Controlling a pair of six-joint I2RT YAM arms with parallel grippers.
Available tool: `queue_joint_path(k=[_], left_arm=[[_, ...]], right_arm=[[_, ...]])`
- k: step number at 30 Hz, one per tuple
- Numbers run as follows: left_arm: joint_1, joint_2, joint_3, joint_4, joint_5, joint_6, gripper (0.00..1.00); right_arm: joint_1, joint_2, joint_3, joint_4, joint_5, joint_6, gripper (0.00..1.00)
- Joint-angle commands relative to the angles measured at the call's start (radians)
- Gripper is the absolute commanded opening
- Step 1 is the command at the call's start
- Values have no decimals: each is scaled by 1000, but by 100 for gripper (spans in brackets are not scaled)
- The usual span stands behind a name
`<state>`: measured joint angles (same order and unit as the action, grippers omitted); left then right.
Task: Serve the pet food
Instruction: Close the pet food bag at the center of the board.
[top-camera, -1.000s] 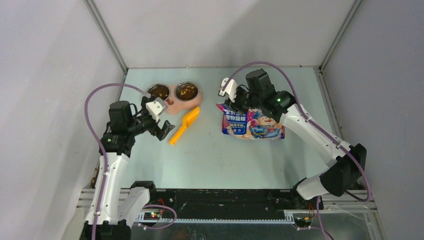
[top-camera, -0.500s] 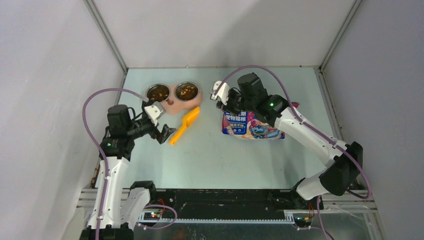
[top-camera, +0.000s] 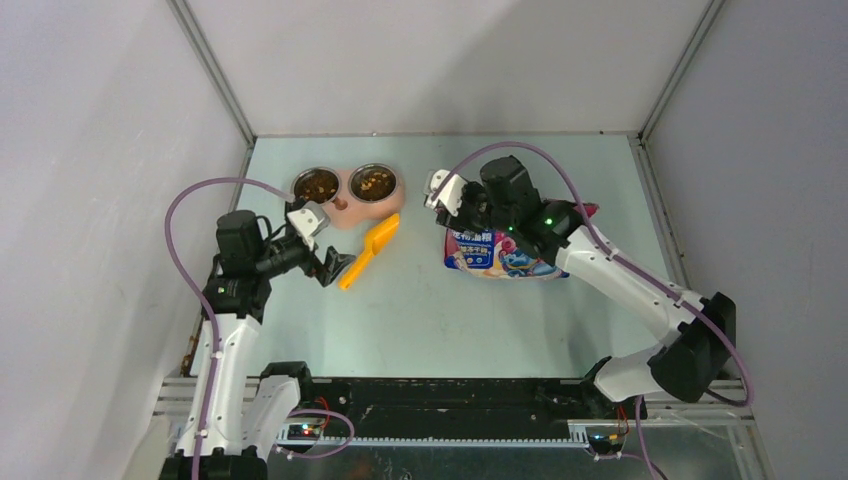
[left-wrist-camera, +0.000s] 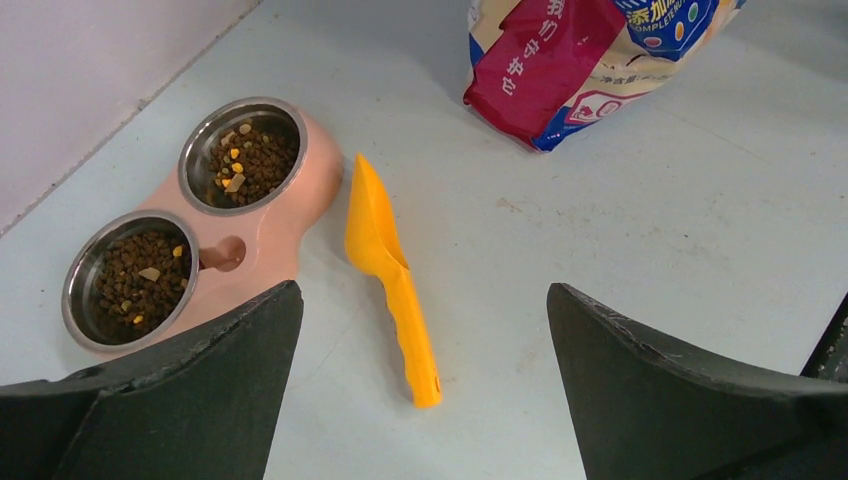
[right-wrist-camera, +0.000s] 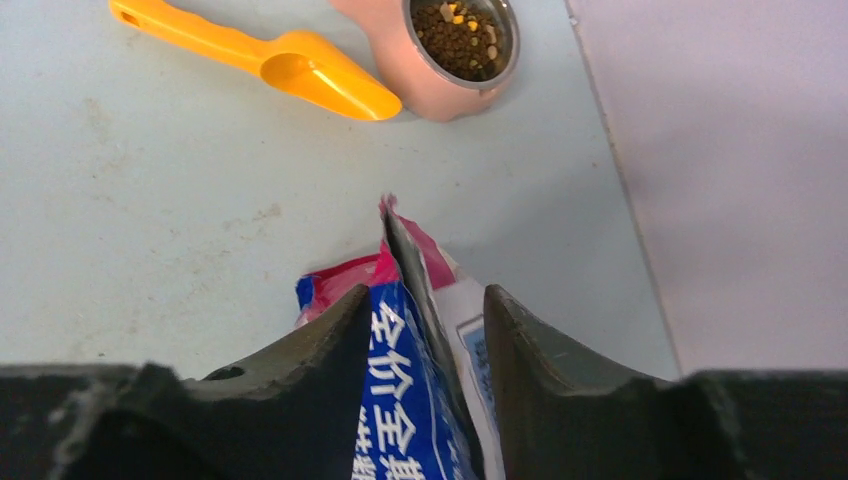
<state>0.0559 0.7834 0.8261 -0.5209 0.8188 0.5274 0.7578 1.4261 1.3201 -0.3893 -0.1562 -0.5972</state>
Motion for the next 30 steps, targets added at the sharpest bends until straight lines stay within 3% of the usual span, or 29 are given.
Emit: queue_joint_path(k=[1,6,8,9,10,13,18,19,20,22,23,27,29,30], left_arm=[[9,-18,20,65,44,-42,100],[-25,34,106,122,65,-70,100],[-100,77,155,157,49,-76,100],[-125,94,171,171,38,-77,100],[-182,133,205,195,8,-75,100],[-298,235,288,205,-45,-53,100],[-421,490,475,231,14,-156,100],[-433,518,497,221,37,-163,100],[-462,568,542,208,47,-157,100],[-506,634,603,148,71,-127,100],[-522,679,647,105,81,-115,100],[-603,786,768,-10,77,-67,100],[-619,818,803,-41,85,-57,100],[-623,828,810,-53,82,-58,100]], right_arm=[[-26,-72,-3,-49,-2,-37,53],[-66,-71,-6,-86,-11,-62,49],[-81,-70,-7,-81,-8,-53,28],[-87,-70,-6,-80,-3,-50,10],[-94,-72,-6,-77,1,-48,1],[-114,-85,-6,-68,-12,-27,0],[-164,-107,-6,-92,-106,-6,0],[-171,-111,-6,-91,-127,3,5],[-184,-113,-7,-92,-144,9,25],[-207,-119,-6,-103,-183,19,40],[-216,-123,-6,-120,-199,21,41],[-291,-140,-7,-151,-312,44,35],[-305,-139,-6,-154,-337,55,26],[-305,-136,-6,-161,-336,51,16]])
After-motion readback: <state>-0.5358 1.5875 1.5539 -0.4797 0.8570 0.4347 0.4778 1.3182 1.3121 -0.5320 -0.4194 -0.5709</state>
